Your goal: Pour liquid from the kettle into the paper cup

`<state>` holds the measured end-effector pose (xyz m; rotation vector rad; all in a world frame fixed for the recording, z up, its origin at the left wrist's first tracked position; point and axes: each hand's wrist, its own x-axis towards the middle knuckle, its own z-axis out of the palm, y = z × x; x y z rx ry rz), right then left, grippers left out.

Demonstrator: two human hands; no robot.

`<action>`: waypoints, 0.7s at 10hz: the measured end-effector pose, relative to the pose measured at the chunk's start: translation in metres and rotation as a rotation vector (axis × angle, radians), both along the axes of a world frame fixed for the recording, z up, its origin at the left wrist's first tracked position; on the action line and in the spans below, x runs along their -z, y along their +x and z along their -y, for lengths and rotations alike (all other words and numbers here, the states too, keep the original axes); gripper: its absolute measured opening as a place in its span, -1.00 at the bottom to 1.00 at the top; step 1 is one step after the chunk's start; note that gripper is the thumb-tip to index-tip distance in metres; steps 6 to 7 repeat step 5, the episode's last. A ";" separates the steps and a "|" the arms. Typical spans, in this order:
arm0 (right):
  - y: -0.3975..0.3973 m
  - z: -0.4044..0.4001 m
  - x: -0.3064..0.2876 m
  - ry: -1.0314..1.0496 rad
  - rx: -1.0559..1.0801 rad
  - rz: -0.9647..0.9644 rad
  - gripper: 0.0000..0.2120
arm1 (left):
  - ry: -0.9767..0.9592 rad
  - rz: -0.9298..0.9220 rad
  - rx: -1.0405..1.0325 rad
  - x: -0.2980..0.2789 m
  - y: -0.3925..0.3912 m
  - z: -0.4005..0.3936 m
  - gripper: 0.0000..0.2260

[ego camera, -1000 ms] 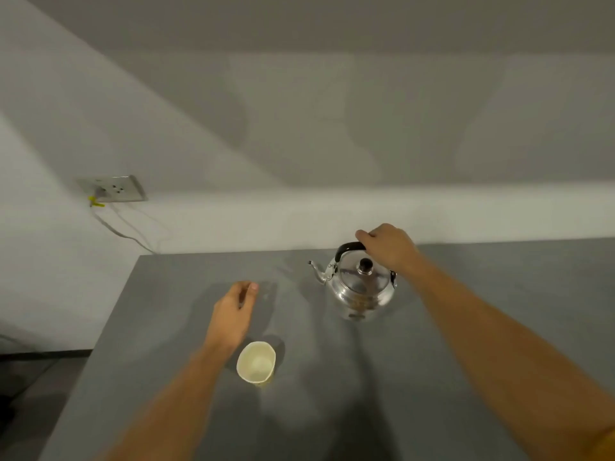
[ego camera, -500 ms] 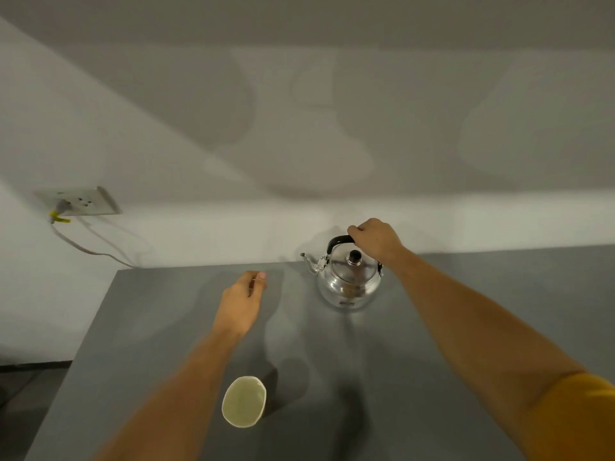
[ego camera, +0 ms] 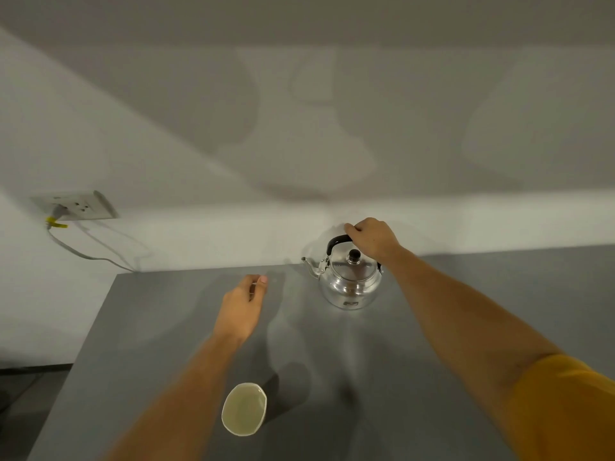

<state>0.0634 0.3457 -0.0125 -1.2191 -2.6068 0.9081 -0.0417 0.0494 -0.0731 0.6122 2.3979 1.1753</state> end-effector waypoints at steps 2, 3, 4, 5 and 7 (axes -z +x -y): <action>0.002 0.001 -0.002 0.061 -0.046 -0.045 -0.48 | -0.008 0.013 0.004 0.000 0.006 0.001 -0.61; 0.010 0.011 -0.012 0.203 -0.088 -0.020 -0.58 | -0.010 0.008 0.014 -0.006 0.011 0.005 -0.61; 0.022 0.022 -0.020 0.454 -0.102 -0.048 -0.64 | 0.020 -0.027 0.035 -0.021 0.018 0.008 -0.62; 0.039 0.038 -0.026 0.510 -0.098 -0.025 -0.66 | 0.037 -0.084 0.062 -0.042 0.031 0.013 -0.65; 0.039 0.038 -0.026 0.510 -0.098 -0.025 -0.66 | 0.037 -0.084 0.062 -0.042 0.031 0.013 -0.65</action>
